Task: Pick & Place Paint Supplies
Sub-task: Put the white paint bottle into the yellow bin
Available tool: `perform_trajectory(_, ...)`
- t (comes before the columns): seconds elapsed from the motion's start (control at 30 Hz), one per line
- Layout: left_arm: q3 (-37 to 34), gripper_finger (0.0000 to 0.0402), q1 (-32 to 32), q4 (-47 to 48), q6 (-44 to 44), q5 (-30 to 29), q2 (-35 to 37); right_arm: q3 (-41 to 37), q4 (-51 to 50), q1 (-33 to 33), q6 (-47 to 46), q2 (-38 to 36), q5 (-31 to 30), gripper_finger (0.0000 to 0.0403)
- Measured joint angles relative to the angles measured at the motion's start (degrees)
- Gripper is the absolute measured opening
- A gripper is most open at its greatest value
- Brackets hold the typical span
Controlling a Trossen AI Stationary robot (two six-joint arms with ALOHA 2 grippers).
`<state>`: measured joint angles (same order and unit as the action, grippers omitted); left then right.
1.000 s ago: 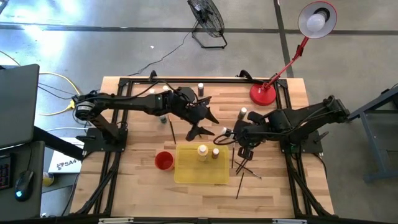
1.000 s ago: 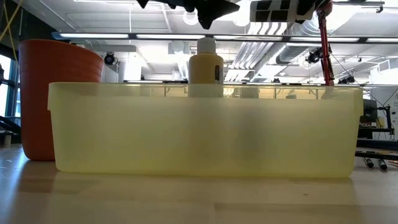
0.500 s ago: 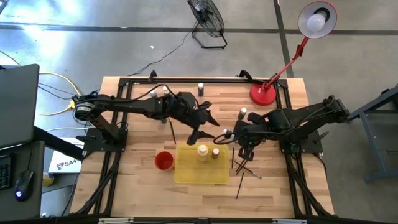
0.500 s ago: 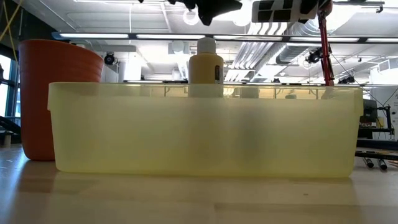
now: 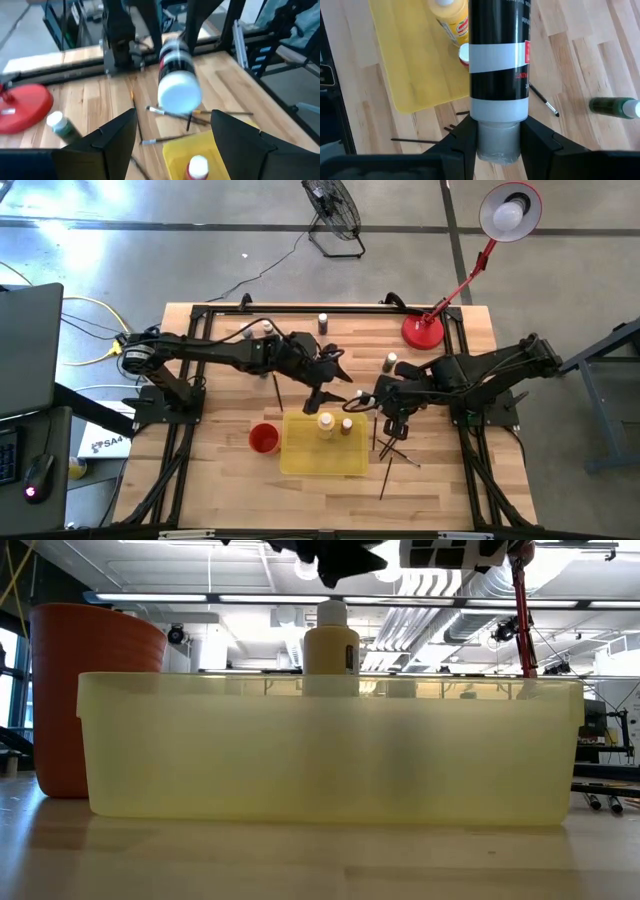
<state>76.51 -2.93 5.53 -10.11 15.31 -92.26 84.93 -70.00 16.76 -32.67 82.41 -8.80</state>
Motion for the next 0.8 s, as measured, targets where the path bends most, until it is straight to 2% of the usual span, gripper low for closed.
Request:
perform_trajectory(0.13,-0.07,0.0251,-0.01,0.37,1.31,-0.04,-1.23,0.0,0.01,-0.81,0.07,0.0,1.39,0.0106)
perform_trajectory(0.2,0.12,0.0251,-0.03,-3.49,1.39,-0.03,-2.55,0.0,0.01,-1.08,0.13,0.0,1.43,0.0106)
perform_trajectory(0.37,1.66,0.0251,0.38,-6.21,2.32,0.11,-4.68,0.04,0.04,-1.15,0.2,0.0,1.39,0.0106)
perform_trajectory(0.8,4.15,0.0251,0.45,-4.94,3.1,1.24,-5.82,0.03,0.81,-1.53,0.98,0.0,1.27,0.0106)
